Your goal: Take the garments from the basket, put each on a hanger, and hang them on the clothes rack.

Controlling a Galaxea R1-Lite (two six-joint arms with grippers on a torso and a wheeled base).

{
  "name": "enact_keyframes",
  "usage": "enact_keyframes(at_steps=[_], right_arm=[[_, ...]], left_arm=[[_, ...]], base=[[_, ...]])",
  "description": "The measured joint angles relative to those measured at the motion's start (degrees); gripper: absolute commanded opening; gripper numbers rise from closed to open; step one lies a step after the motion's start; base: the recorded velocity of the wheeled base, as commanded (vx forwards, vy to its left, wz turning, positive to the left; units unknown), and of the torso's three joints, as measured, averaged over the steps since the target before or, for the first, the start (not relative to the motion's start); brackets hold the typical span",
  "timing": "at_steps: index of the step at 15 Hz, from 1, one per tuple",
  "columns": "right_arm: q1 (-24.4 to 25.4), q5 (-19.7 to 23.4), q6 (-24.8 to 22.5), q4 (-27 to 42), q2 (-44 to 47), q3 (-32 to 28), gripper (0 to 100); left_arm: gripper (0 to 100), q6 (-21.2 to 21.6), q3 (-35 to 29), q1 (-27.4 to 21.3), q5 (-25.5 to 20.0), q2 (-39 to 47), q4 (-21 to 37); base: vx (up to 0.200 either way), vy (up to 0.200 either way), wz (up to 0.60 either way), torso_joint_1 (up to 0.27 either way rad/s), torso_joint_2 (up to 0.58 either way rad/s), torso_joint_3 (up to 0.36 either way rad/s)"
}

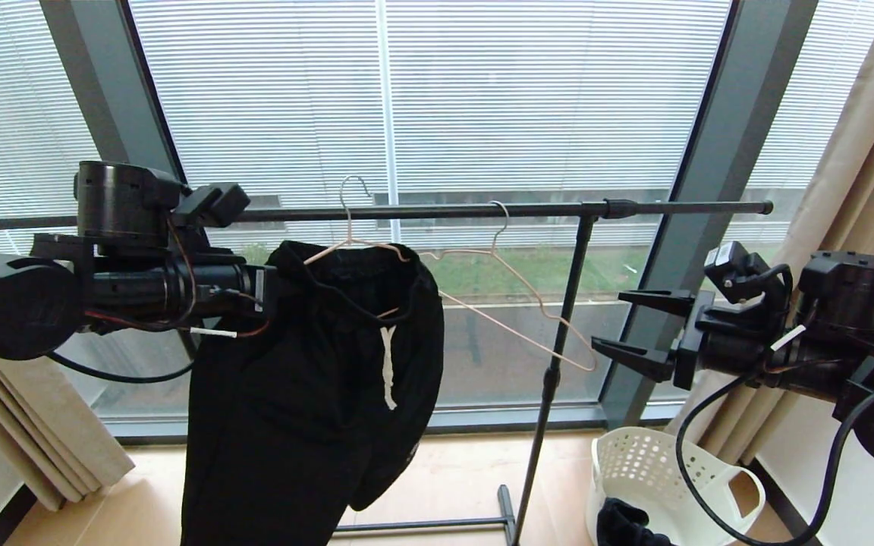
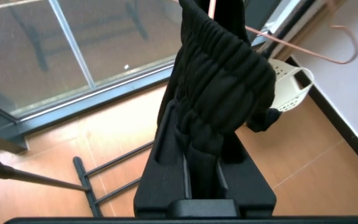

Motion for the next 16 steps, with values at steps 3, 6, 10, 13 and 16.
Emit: enact_keyframes(at_steps=[3, 6, 10, 13, 16], right_arm=[[0.0, 0.0, 0.0, -0.1, 0.5, 0.0, 100], [0.0, 0.0, -0.1, -0.1, 0.7, 0.2, 100], [0.0, 0.0, -0.2, -0.1, 0.8, 0.3, 100], [0.0, 0.0, -0.2, -0.1, 0.8, 0.3, 100], [0.1, 0.0, -0.2, -0.1, 0.8, 0.4, 100]], left_arm=[[0, -1.4, -1.8, 0.0, 0.2, 3.0, -0.1], [0, -1.7, -3.1, -0.6, 0.2, 4.7, -0.1], [0, -1.8, -3.6, -1.2, 0.2, 5.7, -0.1], [0, -1.8, -4.8, -1.2, 0.2, 6.6, -0.1], [0, -1.8, -6.4, -1.9, 1.0, 8.0, 0.0]], base=[[0.000, 0.000, 0.00, 0.000, 0.00, 0.000], [0.000, 0.000, 0.00, 0.000, 0.00, 0.000], [0.000, 0.000, 0.00, 0.000, 0.00, 0.000], [0.000, 0.000, 0.00, 0.000, 0.00, 0.000], [0.000, 0.000, 0.00, 0.000, 0.00, 0.000]])
